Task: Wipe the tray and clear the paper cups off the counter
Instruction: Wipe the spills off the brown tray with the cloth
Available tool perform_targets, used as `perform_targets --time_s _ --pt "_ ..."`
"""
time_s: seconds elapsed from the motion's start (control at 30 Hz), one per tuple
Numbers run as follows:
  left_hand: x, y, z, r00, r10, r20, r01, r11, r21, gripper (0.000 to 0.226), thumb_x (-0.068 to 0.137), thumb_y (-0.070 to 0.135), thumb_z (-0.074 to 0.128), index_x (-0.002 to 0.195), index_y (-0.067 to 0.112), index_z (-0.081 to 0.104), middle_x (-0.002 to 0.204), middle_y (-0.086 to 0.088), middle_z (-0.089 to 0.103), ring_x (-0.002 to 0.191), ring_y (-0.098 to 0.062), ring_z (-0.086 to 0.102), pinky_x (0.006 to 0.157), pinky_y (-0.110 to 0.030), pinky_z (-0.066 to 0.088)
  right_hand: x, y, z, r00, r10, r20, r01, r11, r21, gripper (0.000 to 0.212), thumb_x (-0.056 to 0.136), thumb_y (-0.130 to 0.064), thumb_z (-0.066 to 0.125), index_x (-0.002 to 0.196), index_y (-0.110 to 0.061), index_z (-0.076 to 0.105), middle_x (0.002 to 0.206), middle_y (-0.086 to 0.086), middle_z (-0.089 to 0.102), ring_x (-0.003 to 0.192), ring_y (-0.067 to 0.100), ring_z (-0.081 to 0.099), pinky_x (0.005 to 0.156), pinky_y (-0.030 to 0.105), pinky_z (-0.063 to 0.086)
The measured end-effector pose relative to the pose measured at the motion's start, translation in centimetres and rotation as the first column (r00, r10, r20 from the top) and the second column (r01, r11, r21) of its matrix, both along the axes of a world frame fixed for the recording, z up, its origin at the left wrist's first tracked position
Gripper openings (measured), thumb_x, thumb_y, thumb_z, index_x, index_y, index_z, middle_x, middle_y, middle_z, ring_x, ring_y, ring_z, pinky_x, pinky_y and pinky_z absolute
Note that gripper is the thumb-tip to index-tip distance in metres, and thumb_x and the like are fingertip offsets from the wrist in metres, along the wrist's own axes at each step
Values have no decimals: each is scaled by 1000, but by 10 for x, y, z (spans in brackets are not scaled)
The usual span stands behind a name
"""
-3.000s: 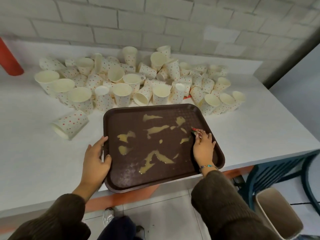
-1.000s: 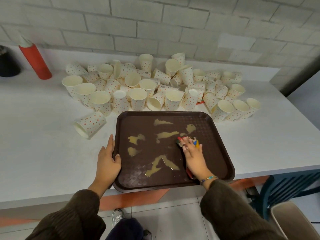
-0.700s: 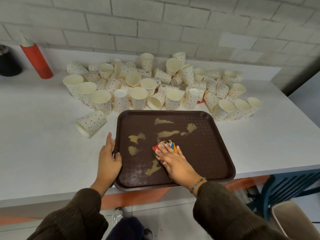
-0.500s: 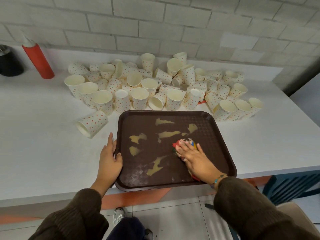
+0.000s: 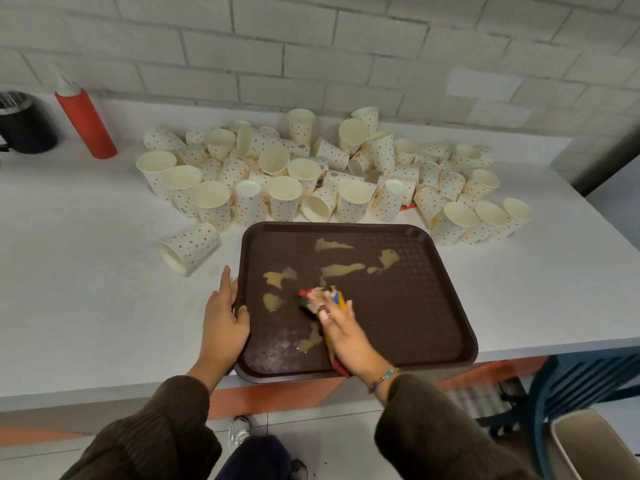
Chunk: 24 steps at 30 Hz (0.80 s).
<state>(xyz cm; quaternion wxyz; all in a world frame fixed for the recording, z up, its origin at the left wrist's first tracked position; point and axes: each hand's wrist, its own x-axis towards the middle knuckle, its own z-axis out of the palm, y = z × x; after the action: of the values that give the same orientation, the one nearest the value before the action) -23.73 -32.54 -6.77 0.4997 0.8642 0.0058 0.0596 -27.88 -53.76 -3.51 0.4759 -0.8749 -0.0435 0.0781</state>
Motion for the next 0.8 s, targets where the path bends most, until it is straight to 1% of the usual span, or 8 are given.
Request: perform_targets --time_s 0.07,0.17,0.23,0.33,0.43,0.53,0.67,0.8 --pt "0 -1 2 1000 -5 9 5 1000 -22 75 89 2 46 149 32 10 133 8 52 114 -6 50 94 -20 35 -2 17 -2 992 125 -3 -125 992 -30 40 102 -26 30 138 -43 29 146 -26 21 138 -8 1 114 26 -18" --pt "1 -1 3 1000 -6 18 7 1000 -26 75 89 2 46 149 30 10 134 -1 55 118 -15 53 96 -24 38 -6 18 -8 946 320 53 -284 895 -345 43 100 -27 33 142 -37 32 155 -14 17 141 -2 -8 111 31 -24" --pt "1 0 3 1000 -5 20 5 1000 -24 75 89 2 46 148 31 9 133 -2 56 119 -17 54 97 -26 39 -7 8 -10 896 438 74 -344 791 -506 45 96 -28 38 140 -39 37 156 -14 13 141 2 -15 107 35 -30" --pt "0 1 1 1000 -12 -15 11 999 -40 76 91 6 46 147 40 6 137 0 52 123 -17 51 100 -27 38 -5 -16 -9 853 520 43 -414 724 -552 41 94 -44 39 135 -45 41 152 -26 4 140 -1 -21 102 37 -36" --pt "-1 3 0 999 -26 -33 24 998 -52 77 93 8 46 145 45 4 137 8 48 124 -14 50 102 -28 38 -4 -53 -9 882 471 9 -390 741 -547 44 89 -65 26 131 -56 37 147 -37 -2 139 -4 -22 101 34 -37" --pt "0 2 -1 999 -23 -29 22 999 -30 75 93 9 47 145 44 5 139 6 49 120 -8 49 101 -25 37 0 -104 -9 946 318 -69 -294 742 -602 38 94 -55 32 131 -63 25 145 -38 -7 140 -1 -24 104 38 -31" --pt "2 3 -3 1000 3 -5 -3 999 33 72 91 6 47 148 33 10 137 1 51 117 -13 49 97 -23 34 7 -115 -9 979 152 -139 -206 724 -658 53 98 -39 37 144 -46 12 151 -23 -14 144 12 -17 112 49 -14" --pt "1 1 -2 1000 2 0 -2 999 50 70 91 6 46 148 30 13 136 -3 53 117 -21 50 96 -26 34 6 -78 -9 990 97 -101 -138 783 -607 52 100 -36 33 148 -36 13 157 -13 -5 144 11 -15 111 43 -19"
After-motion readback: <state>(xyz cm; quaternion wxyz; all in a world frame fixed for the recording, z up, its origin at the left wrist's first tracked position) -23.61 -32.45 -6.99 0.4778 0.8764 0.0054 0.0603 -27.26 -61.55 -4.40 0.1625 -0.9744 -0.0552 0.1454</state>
